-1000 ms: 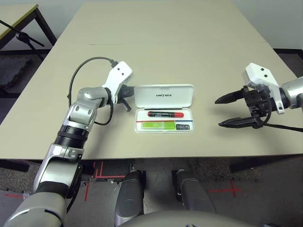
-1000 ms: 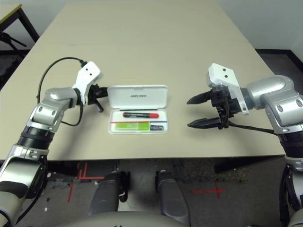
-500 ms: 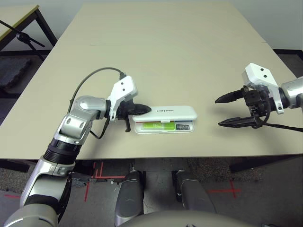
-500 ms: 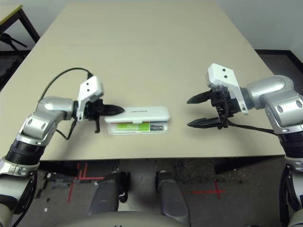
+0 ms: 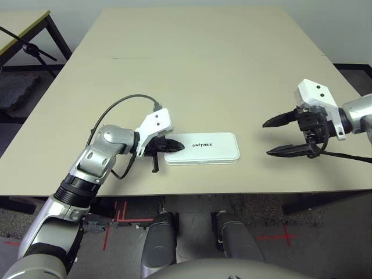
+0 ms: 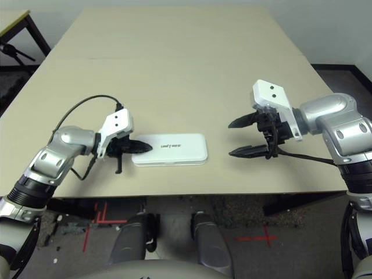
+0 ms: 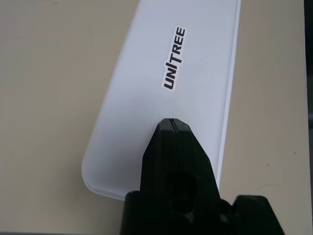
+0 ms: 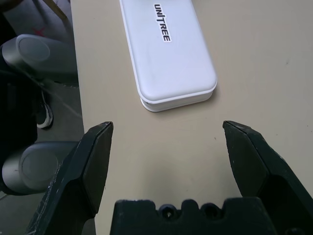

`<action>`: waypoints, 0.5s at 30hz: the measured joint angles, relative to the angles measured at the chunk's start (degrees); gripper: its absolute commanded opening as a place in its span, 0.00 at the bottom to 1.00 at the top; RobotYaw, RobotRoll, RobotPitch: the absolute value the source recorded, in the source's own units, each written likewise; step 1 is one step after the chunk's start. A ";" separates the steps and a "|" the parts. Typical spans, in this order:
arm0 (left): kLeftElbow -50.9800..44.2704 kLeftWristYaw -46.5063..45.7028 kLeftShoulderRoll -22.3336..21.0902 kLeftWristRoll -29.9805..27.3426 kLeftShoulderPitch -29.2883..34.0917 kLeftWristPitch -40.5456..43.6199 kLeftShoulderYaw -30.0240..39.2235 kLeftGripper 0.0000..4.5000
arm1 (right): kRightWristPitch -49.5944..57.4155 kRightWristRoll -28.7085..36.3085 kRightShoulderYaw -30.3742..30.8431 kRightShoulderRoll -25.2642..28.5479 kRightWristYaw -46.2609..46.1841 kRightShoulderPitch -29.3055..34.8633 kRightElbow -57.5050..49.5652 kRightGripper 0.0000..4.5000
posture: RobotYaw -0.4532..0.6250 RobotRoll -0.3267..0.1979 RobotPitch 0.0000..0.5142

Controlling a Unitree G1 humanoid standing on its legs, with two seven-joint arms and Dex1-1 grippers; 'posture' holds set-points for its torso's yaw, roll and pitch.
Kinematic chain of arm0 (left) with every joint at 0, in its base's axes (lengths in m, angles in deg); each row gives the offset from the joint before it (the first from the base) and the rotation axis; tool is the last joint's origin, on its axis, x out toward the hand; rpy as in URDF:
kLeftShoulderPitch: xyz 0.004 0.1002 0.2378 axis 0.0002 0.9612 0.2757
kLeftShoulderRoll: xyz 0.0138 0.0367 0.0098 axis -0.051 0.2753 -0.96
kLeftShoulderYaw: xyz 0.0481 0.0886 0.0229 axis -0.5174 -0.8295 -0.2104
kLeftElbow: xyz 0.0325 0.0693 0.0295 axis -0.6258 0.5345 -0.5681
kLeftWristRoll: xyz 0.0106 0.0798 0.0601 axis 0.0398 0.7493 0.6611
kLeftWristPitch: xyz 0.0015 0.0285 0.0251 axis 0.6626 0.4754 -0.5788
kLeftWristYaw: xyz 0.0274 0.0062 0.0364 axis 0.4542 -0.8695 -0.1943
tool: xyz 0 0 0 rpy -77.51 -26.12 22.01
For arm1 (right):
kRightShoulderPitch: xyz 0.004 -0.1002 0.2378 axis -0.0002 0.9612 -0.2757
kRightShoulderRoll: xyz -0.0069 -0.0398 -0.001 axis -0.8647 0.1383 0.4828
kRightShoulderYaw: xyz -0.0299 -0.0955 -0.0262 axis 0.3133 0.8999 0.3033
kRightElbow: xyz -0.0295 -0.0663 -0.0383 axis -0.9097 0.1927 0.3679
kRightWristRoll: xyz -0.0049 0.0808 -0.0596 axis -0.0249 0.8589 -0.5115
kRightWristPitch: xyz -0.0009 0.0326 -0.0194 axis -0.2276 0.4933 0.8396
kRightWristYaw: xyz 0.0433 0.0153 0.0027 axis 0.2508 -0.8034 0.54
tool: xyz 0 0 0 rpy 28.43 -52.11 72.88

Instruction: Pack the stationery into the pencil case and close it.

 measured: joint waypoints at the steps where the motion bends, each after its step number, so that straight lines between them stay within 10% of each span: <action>1: -0.05 0.02 -0.05 0.00 0.05 0.00 0.00 0.00 | -0.01 -0.02 0.07 -0.12 -0.07 0.00 0.03 1.00 | 0.40 0.62 0.23; 15: -1.35 0.24 -1.96 3.11 0.17 -2.79 -2.33 0.00 | -0.08 -0.83 0.32 -0.79 -0.96 0.17 0.25 1.00 | 0.39 0.62 0.23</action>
